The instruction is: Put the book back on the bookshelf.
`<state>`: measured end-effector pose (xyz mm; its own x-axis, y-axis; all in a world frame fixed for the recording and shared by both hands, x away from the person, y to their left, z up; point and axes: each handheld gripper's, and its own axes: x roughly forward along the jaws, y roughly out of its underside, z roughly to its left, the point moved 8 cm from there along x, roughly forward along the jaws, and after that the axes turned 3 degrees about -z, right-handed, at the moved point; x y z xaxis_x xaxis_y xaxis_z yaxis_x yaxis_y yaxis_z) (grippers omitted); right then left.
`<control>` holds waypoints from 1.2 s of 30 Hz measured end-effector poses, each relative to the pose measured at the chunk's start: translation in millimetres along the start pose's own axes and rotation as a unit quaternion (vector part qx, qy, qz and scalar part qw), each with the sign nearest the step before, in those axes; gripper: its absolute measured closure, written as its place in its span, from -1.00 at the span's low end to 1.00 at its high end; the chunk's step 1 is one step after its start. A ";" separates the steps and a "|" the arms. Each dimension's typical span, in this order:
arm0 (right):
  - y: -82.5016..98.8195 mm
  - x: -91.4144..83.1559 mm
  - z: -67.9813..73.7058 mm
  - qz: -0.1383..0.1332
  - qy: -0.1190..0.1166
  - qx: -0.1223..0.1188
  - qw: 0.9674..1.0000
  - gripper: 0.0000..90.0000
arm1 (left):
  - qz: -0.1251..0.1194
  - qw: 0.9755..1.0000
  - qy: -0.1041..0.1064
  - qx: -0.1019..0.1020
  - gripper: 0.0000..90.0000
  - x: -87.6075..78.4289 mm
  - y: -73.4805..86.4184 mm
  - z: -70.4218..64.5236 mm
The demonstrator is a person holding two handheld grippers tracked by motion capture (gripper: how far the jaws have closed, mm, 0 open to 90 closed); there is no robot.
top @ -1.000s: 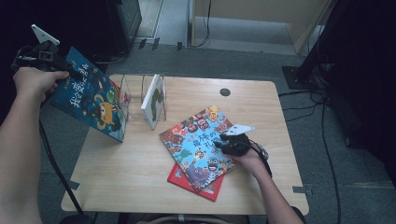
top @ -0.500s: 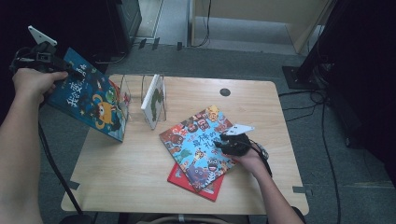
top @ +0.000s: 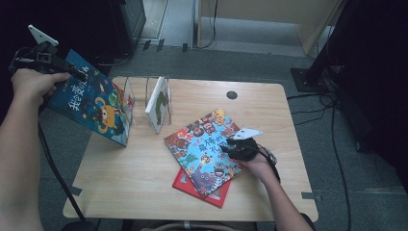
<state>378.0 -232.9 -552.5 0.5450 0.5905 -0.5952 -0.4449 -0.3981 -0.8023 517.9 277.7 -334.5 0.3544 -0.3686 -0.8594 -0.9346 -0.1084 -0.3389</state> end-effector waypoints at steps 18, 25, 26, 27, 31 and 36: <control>-0.1 -0.3 -0.5 -0.007 -0.007 0.018 1.000 0.23 | -0.031 1.000 0.007 0.001 0.21 -58.2 14.8 -4.4; 0.3 -0.8 -0.4 -0.006 -0.008 0.020 1.000 0.22 | -0.036 0.999 0.012 0.016 0.17 -75.1 20.2 -19.7; 0.5 -1.1 -0.6 -0.006 -0.008 0.021 1.000 0.22 | -0.038 0.999 0.010 0.021 0.17 -77.3 20.6 -22.6; 0.4 -1.0 -0.6 -0.006 -0.008 0.022 1.000 0.22 | -0.037 0.999 0.012 0.026 0.17 -79.0 21.5 -25.9; 0.5 -1.2 -0.9 -0.007 -0.010 0.025 1.000 0.22 | -0.039 0.998 0.017 0.044 0.16 -79.8 25.3 -40.0; 0.8 -2.4 -1.4 -0.006 -0.012 0.031 0.999 0.21 | -0.039 0.997 0.011 0.064 0.12 -76.0 31.5 -54.0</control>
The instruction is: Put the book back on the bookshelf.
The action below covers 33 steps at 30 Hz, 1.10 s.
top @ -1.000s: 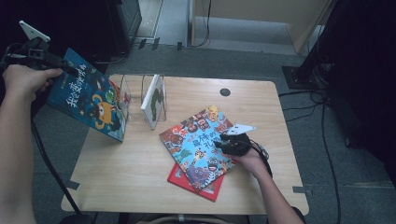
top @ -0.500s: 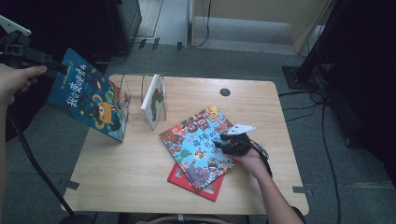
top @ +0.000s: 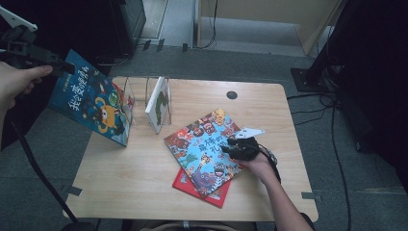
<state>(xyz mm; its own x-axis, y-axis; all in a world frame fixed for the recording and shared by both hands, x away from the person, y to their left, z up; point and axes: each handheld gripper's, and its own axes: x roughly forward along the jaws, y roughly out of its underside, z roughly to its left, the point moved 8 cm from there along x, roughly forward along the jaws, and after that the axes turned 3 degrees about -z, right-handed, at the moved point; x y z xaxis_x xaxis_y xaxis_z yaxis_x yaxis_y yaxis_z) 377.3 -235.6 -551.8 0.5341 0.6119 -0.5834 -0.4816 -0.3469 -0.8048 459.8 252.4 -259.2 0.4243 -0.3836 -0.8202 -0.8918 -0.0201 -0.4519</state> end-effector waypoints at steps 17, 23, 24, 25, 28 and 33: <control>0.9 -3.2 0.2 0.009 -0.005 0.014 1.000 0.21 | -0.005 0.999 0.011 0.043 0.08 29.0 38.3 -29.1; 0.9 -3.7 0.0 0.011 -0.004 0.019 1.000 0.21 | -0.008 0.998 0.019 0.051 0.06 36.6 53.7 -36.2; 0.9 -3.8 0.0 0.011 -0.004 0.019 1.000 0.21 | -0.008 0.998 0.022 0.053 0.06 37.8 56.5 -37.7; 0.9 -4.0 -0.2 0.011 -0.004 0.019 1.000 0.21 | -0.009 0.998 0.025 0.055 0.05 38.7 59.0 -39.2; 1.1 -4.3 -0.5 0.012 -0.004 0.018 1.000 0.21 | -0.016 0.998 0.028 0.059 0.05 41.7 65.5 -43.2; 1.2 -4.7 -1.3 0.011 -0.003 0.024 1.000 0.20 | -0.017 0.997 0.029 0.067 0.05 51.4 73.5 -45.7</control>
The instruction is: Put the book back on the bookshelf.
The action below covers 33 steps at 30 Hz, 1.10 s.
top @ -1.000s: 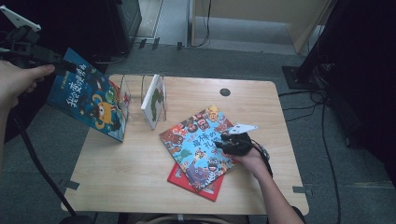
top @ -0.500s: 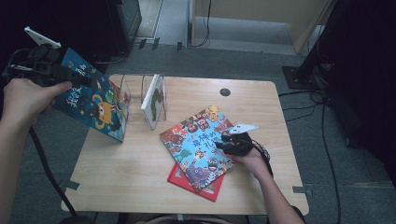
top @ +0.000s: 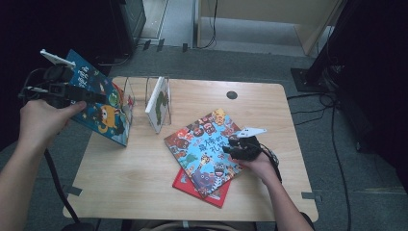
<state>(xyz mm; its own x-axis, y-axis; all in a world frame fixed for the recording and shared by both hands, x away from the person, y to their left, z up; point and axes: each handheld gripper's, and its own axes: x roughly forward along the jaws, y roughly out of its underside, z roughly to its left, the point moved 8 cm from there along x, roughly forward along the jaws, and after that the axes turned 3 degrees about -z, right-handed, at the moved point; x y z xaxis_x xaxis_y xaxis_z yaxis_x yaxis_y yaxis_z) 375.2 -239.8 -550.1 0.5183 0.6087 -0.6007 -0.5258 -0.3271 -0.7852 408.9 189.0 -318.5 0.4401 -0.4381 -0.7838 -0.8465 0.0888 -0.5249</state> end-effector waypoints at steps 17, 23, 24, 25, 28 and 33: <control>0.3 -1.1 -1.5 0.000 0.002 0.002 1.000 0.19 | 0.011 0.999 0.020 0.035 0.04 51.3 39.8 -24.8; 0.1 -1.6 -1.9 -0.001 0.002 0.000 1.000 0.19 | 0.006 0.998 0.028 0.047 0.04 68.9 51.4 -30.3; 0.1 -1.8 -1.9 -0.001 0.003 0.001 1.000 0.19 | 0.007 0.998 0.030 0.046 0.04 71.9 53.6 -31.0; 0.1 -1.7 -2.4 -0.002 0.003 -0.001 1.000 0.19 | 0.006 0.998 0.034 0.046 0.04 76.0 56.3 -32.5; 0.4 -2.0 -2.4 -0.001 0.003 0.003 1.000 0.19 | 0.012 0.998 0.037 0.050 0.04 85.3 62.6 -33.6; 1.1 -2.3 -2.7 0.000 0.003 0.001 1.000 0.19 | 0.000 0.997 0.032 0.069 0.05 98.9 70.1 -36.6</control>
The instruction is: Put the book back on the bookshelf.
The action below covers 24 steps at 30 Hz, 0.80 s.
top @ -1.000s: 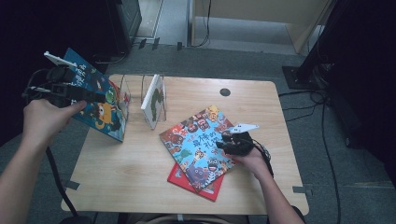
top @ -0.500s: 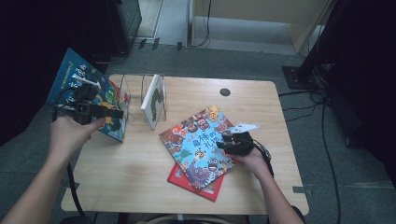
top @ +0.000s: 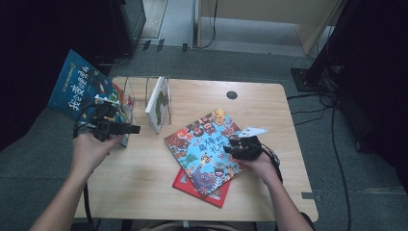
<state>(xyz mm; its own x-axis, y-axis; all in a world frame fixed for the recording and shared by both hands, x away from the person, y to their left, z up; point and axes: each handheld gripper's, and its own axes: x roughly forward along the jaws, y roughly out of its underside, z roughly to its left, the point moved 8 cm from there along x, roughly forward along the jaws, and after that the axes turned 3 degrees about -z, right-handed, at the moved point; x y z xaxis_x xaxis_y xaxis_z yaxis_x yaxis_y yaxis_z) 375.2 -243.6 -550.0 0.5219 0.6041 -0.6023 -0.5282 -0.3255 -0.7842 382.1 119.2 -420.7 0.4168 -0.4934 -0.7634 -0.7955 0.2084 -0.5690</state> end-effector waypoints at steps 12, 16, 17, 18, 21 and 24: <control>1.2 -1.9 -2.0 0.000 0.003 0.000 1.000 0.19 | 0.009 1.000 0.003 0.025 0.05 41.1 23.6 -8.4; 1.3 -1.9 -2.0 0.000 0.002 0.000 1.000 0.19 | 0.012 1.000 0.010 0.027 0.05 52.4 29.9 -9.4; 1.4 -2.0 -1.9 0.000 0.002 0.000 1.000 0.19 | 0.014 0.999 0.010 0.029 0.05 58.3 32.9 -9.5; 1.4 -2.0 -1.9 0.000 0.002 0.000 1.000 0.19 | 0.015 0.999 0.008 0.032 0.05 60.9 34.2 -9.4; 1.6 -2.3 -2.0 0.000 0.003 -0.001 1.000 0.19 | 0.023 0.999 0.006 0.039 0.05 71.9 39.9 -9.4; 2.1 -2.9 -1.8 0.001 0.003 0.001 1.000 0.19 | 0.027 0.999 0.011 0.041 0.04 84.4 46.0 -10.0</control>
<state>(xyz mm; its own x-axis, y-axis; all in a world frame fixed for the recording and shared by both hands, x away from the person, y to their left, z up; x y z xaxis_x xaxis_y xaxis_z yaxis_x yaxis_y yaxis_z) 373.8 -247.3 -550.2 0.5248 0.5996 -0.6043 -0.5308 -0.3244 -0.7829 376.3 78.7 -508.2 0.3646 -0.4978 -0.7869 -0.7774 0.3024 -0.5515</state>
